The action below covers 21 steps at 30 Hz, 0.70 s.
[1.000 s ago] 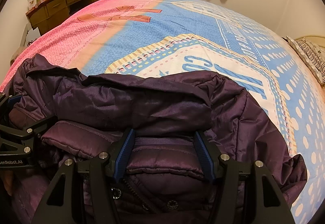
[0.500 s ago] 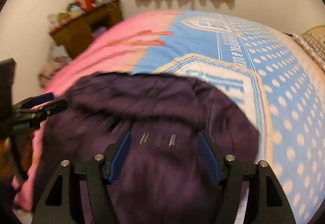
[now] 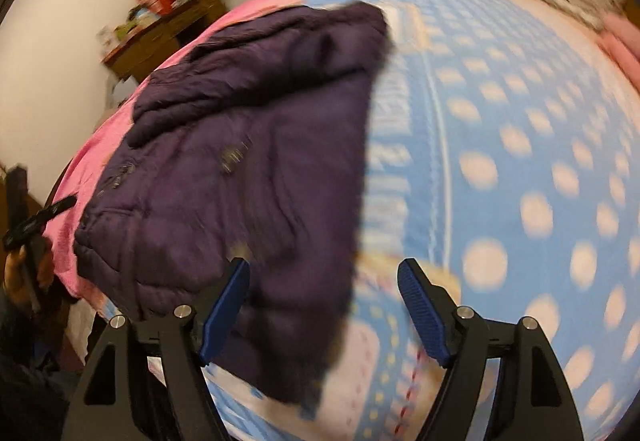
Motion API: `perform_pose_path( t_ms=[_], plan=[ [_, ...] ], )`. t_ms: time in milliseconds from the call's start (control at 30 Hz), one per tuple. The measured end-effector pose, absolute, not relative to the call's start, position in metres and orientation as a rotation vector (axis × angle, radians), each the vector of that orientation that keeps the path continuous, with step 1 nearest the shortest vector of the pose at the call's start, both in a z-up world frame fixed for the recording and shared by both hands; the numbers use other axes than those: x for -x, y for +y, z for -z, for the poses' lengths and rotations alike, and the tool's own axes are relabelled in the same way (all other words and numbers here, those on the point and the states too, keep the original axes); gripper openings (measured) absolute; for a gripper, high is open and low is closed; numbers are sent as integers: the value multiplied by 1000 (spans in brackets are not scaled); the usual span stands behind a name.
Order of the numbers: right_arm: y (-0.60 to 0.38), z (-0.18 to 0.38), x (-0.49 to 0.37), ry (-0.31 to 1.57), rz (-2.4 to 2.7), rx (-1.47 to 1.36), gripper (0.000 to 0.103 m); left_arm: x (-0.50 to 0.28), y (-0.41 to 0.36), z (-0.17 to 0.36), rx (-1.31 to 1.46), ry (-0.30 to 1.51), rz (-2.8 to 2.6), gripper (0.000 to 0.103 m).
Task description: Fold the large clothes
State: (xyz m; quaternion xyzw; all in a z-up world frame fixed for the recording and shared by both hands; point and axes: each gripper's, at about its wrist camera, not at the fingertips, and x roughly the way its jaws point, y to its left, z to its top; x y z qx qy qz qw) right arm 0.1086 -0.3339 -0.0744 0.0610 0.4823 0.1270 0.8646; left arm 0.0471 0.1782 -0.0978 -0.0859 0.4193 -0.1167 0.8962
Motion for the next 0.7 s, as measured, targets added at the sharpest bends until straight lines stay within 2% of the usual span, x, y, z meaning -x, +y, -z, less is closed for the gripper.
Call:
perform_pose_path(
  t_ms=[100, 267, 367, 500, 600, 667, 700],
  plan=[
    [-348, 90, -97, 954, -273, -292, 77, -40, 171, 107, 208, 857, 265, 103],
    [-339, 93, -88, 896, -299, -304, 76, -30, 165, 121, 234, 843, 280, 94],
    [-323, 100, -85, 916, -360, -310, 62, -22, 160, 129, 229, 833, 284, 93],
    [-317, 105, -81, 887, -345, -304, 56, -19, 161, 140, 213, 823, 273, 92],
    [-322, 107, -80, 874, -353, -358, 48, -21, 164, 144, 248, 825, 278, 86],
    [-320, 106, -80, 864, -363, -367, 44, -22, 159, 141, 240, 823, 280, 77],
    [-318, 105, -79, 861, -367, -364, 43, -22, 158, 140, 243, 823, 280, 76]
  ],
)
